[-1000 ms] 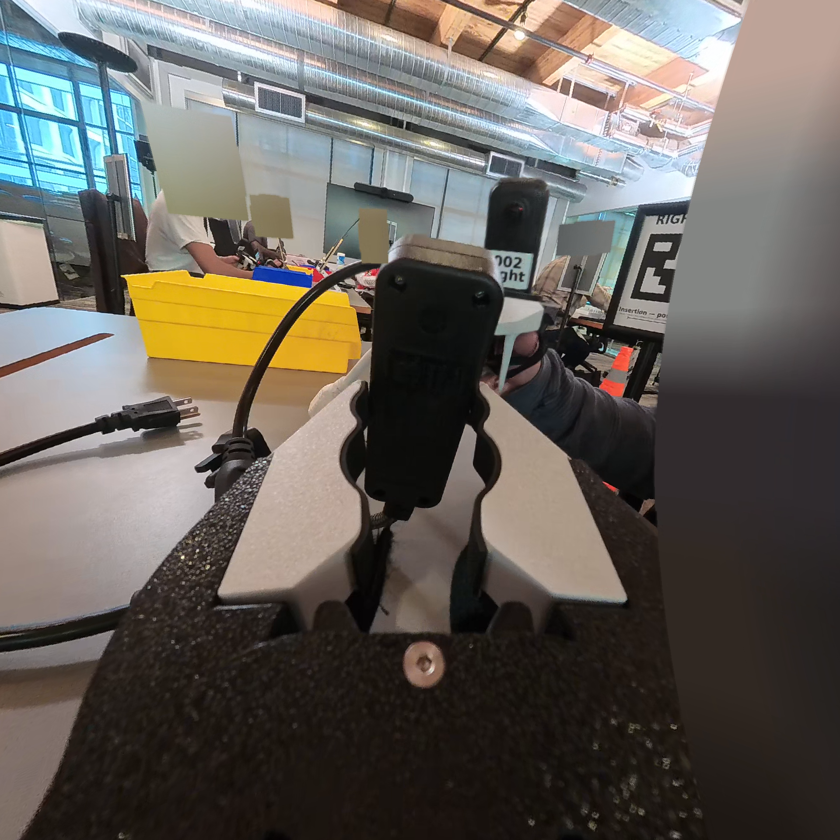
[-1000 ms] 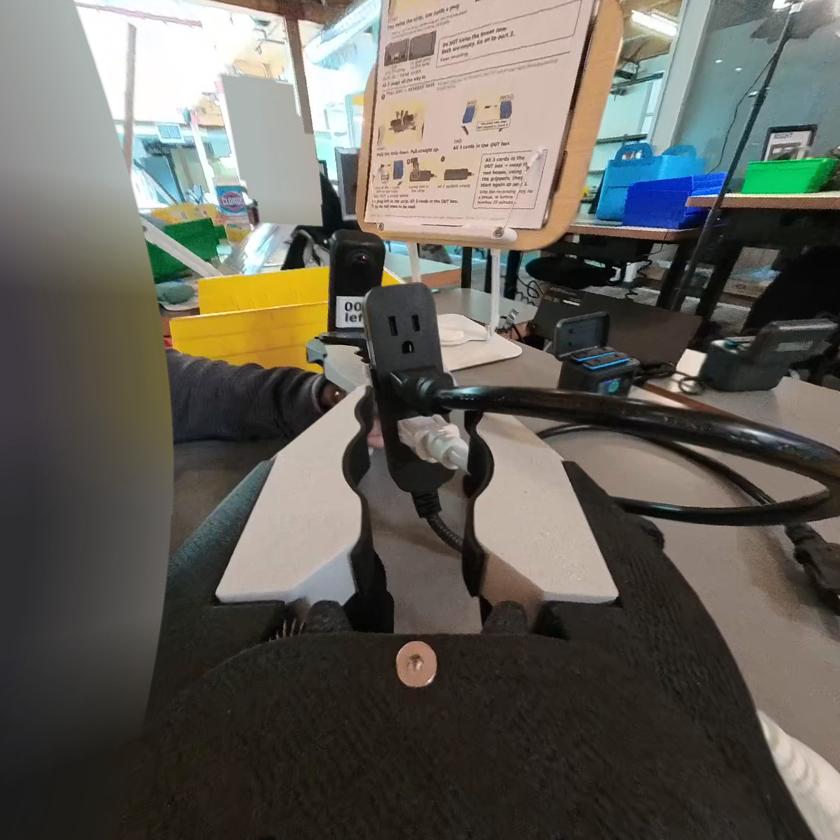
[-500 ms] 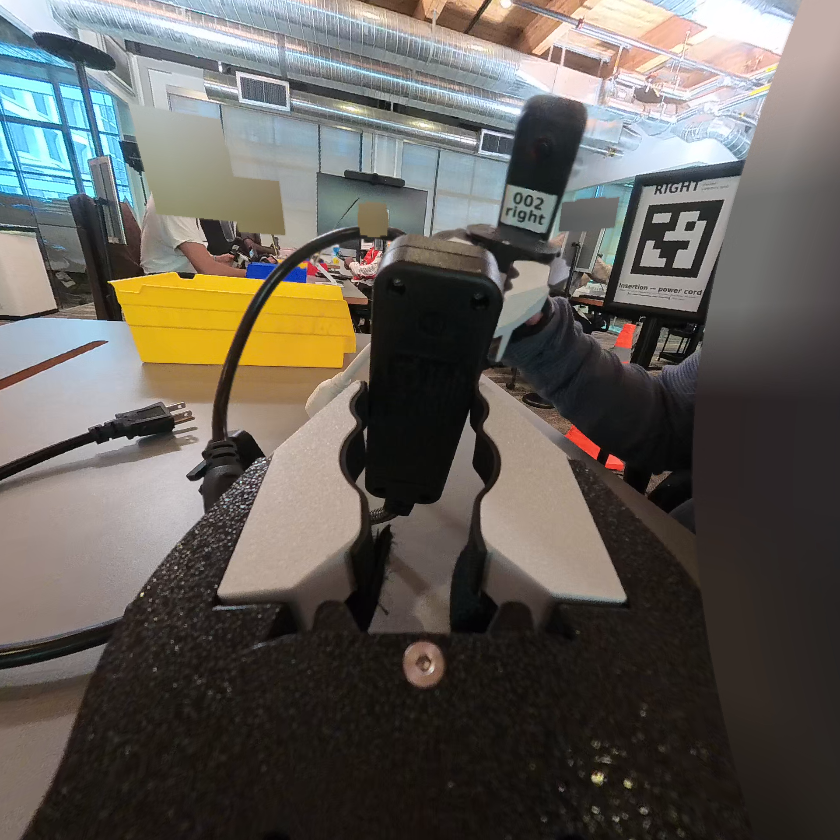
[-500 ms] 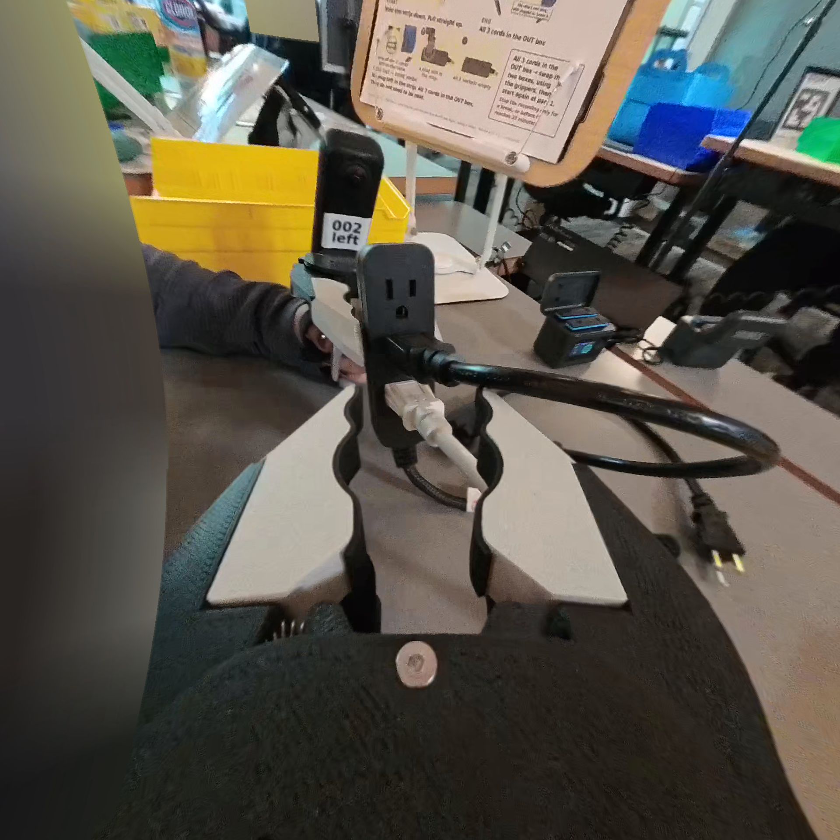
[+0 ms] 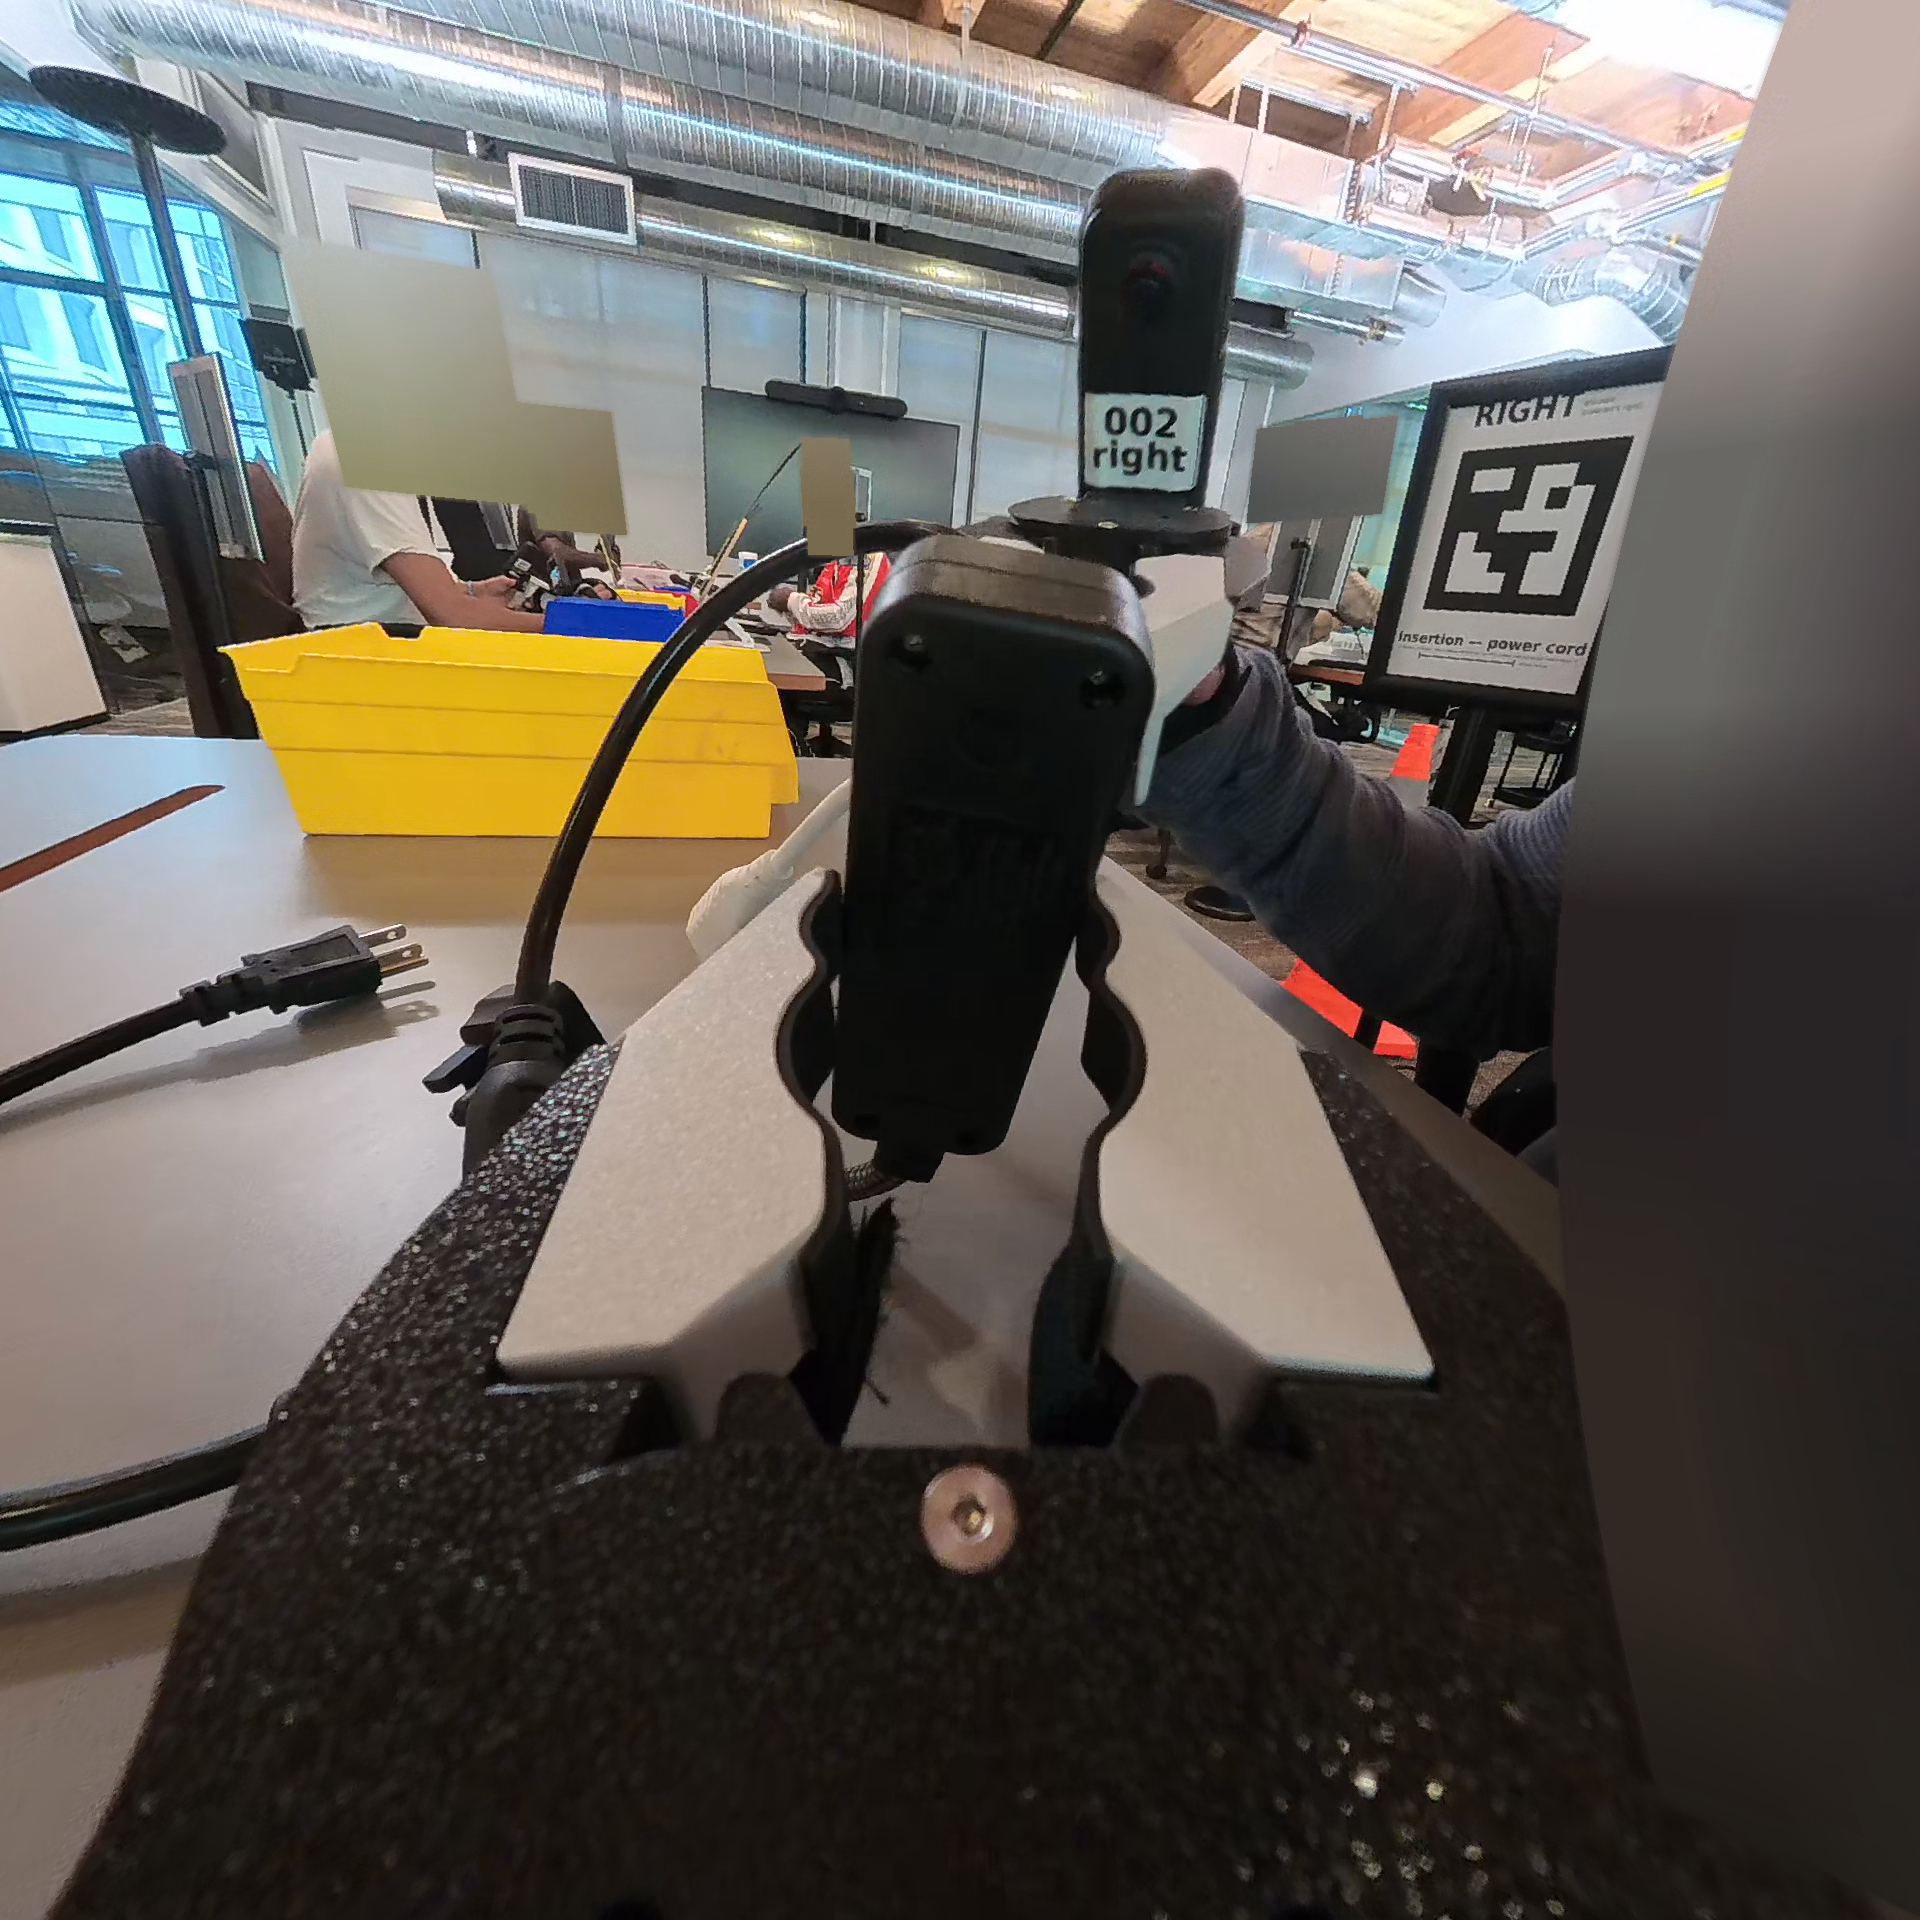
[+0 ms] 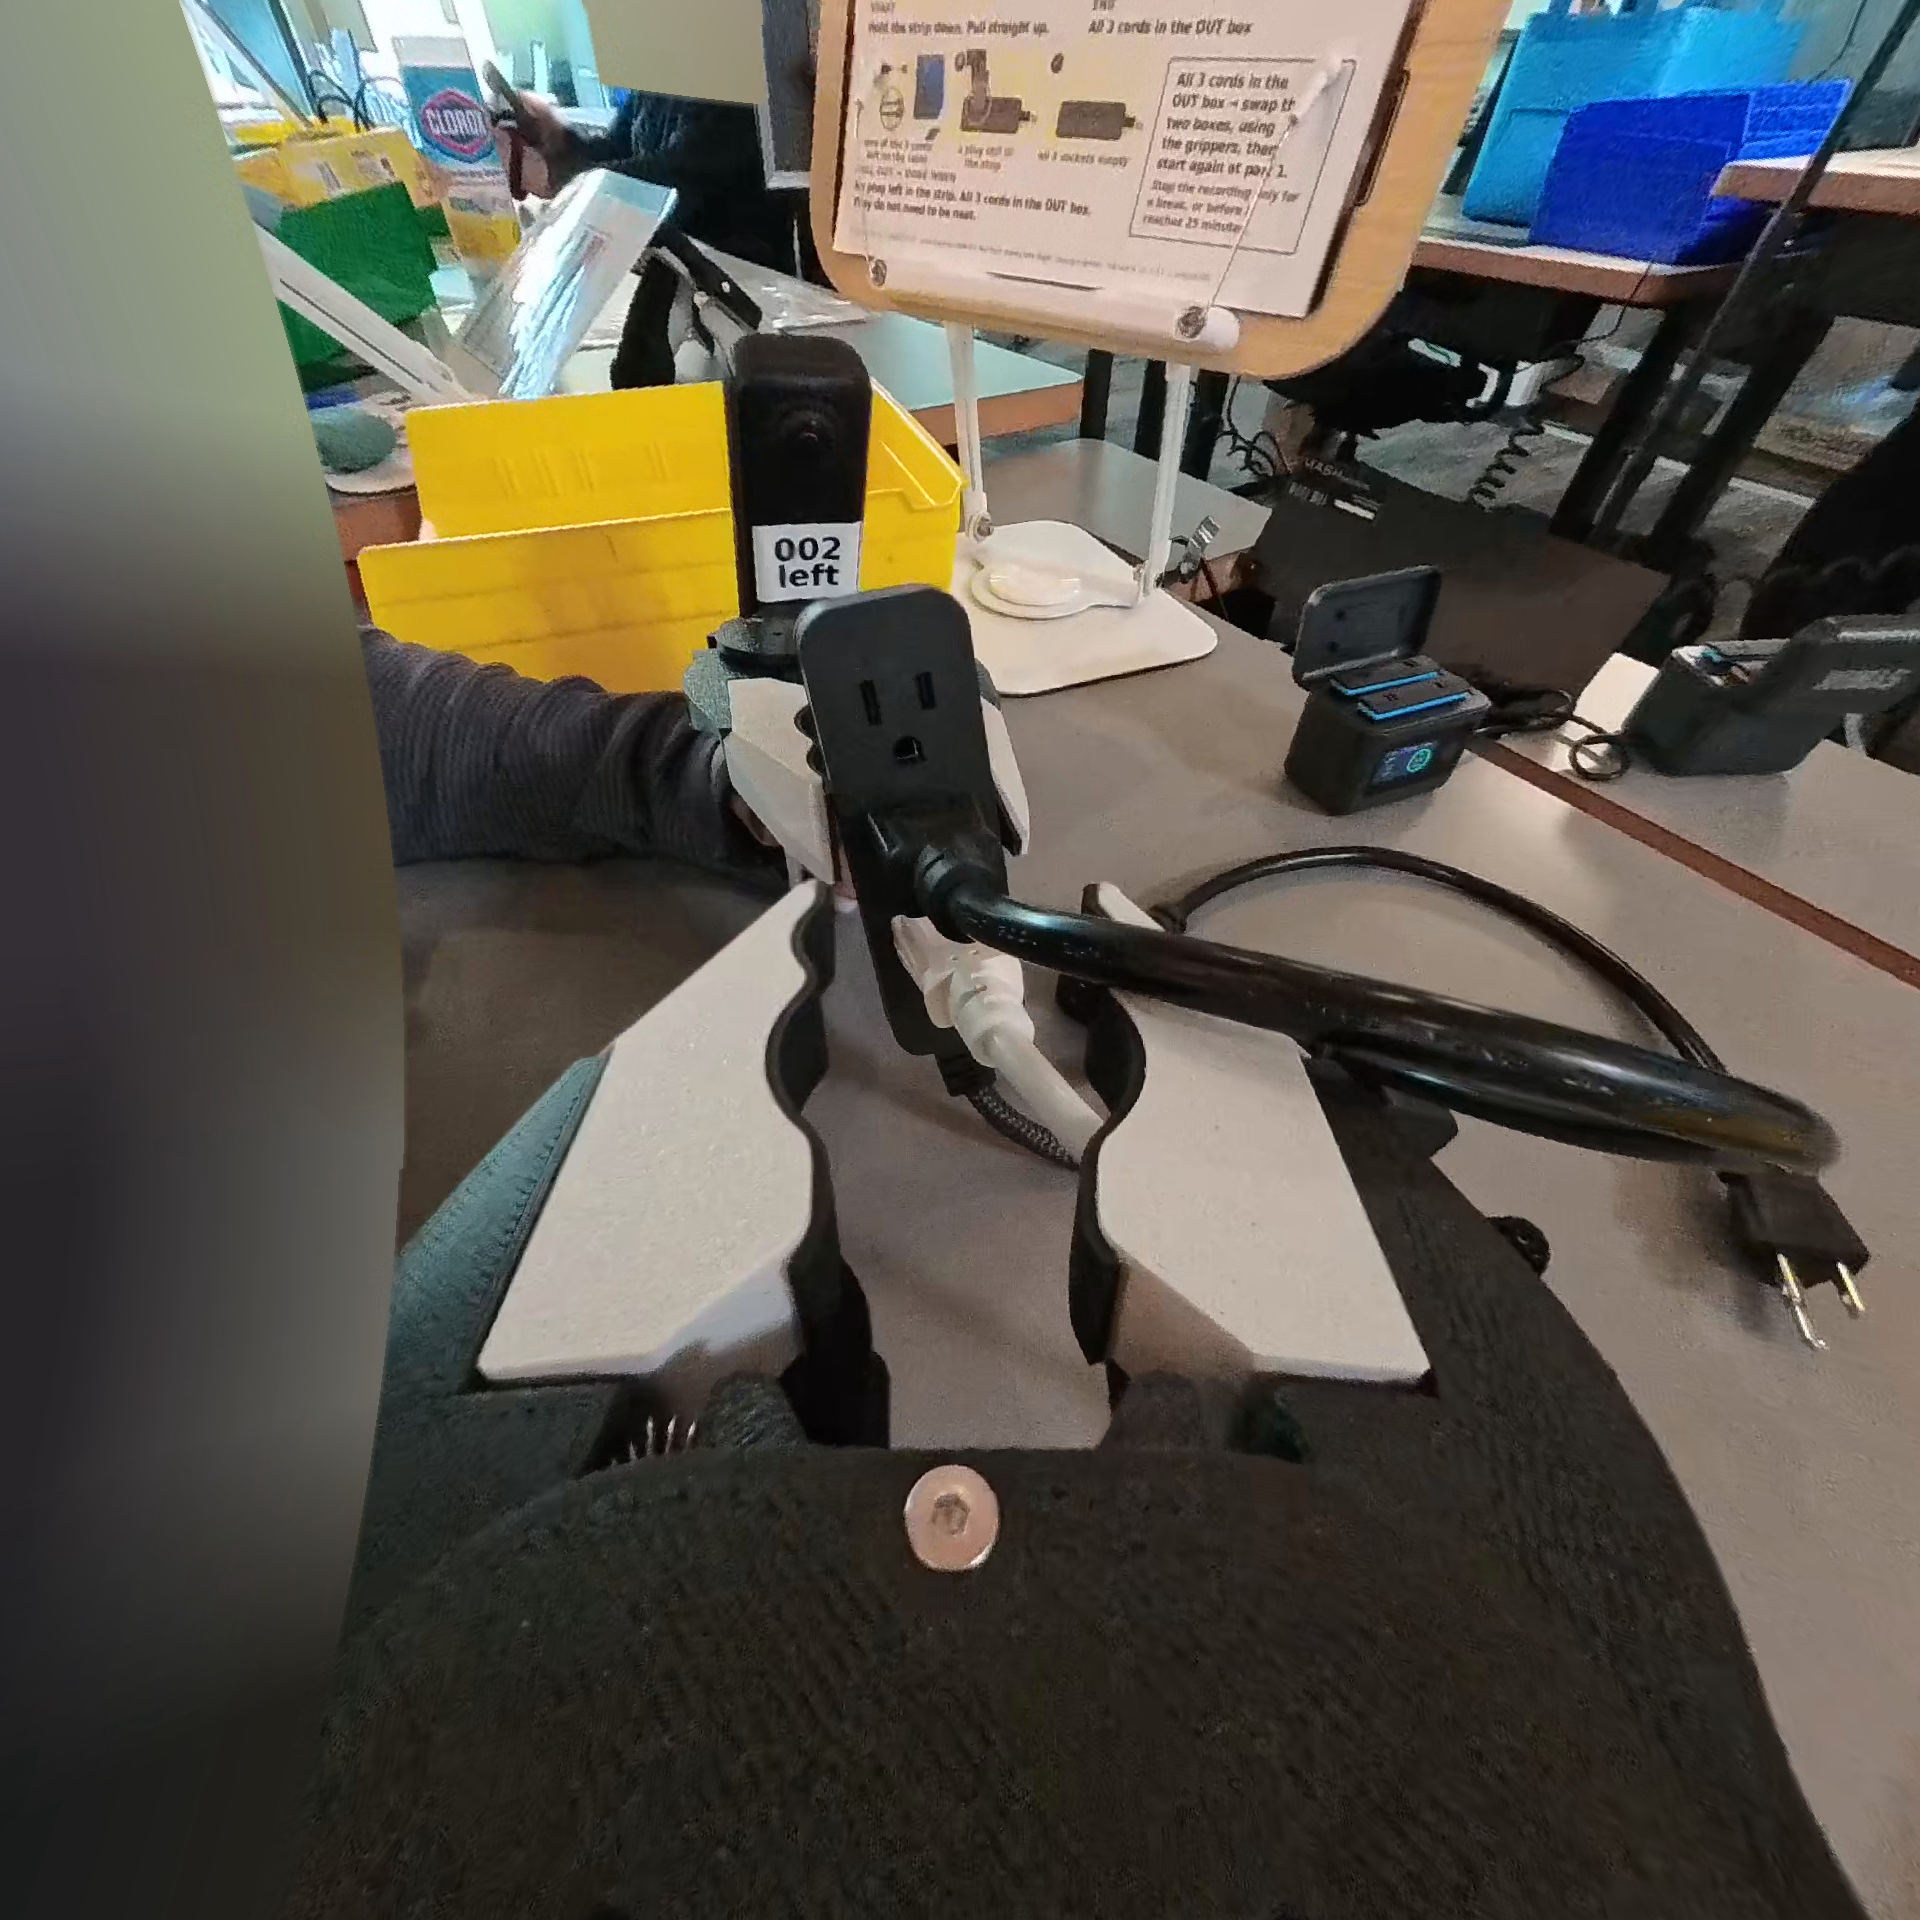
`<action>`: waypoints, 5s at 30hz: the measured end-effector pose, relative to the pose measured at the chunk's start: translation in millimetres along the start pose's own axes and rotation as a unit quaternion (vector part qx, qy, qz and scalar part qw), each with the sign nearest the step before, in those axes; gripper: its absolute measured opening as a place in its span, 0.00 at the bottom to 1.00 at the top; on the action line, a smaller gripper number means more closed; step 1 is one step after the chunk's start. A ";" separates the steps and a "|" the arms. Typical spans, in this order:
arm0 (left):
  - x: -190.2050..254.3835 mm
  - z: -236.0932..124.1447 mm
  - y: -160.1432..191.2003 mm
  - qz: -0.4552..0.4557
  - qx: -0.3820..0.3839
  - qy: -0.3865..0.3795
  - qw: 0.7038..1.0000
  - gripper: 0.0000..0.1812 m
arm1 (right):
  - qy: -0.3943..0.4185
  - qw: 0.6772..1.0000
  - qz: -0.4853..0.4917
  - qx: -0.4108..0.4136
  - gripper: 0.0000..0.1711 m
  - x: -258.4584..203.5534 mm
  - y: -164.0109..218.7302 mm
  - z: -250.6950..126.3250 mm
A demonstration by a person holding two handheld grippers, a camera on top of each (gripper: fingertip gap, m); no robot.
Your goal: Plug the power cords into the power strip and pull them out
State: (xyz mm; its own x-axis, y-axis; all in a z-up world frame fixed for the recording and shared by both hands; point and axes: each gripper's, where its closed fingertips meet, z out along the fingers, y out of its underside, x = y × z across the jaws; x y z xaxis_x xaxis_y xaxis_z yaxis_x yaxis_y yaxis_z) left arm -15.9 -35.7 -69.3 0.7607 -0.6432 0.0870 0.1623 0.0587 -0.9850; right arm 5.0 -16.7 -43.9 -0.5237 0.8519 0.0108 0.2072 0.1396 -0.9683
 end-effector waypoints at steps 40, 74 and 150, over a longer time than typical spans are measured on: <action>-4.6 8.6 17.5 0.027 -0.066 -0.033 0.997 0.26 | -0.156 0.978 -0.082 -0.115 0.12 4.3 -2.7 30.1; -16.1 11.8 60.4 -0.013 -0.211 -0.108 0.971 0.39 | -0.215 0.949 -0.109 -0.204 0.12 5.8 11.8 44.4; -20.4 9.9 67.9 -0.040 -0.230 -0.150 0.961 0.28 | -0.226 0.947 -0.076 -0.217 0.12 15.3 27.6 40.0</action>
State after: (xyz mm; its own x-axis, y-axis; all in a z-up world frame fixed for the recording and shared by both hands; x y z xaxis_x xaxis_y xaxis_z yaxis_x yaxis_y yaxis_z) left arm -14.2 -11.1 -136.5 0.9154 -0.3792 0.1355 -0.0158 -0.3701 -0.9289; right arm -30.3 -20.0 -80.4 -0.8548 0.5154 -0.0606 0.3690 0.5216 -0.7692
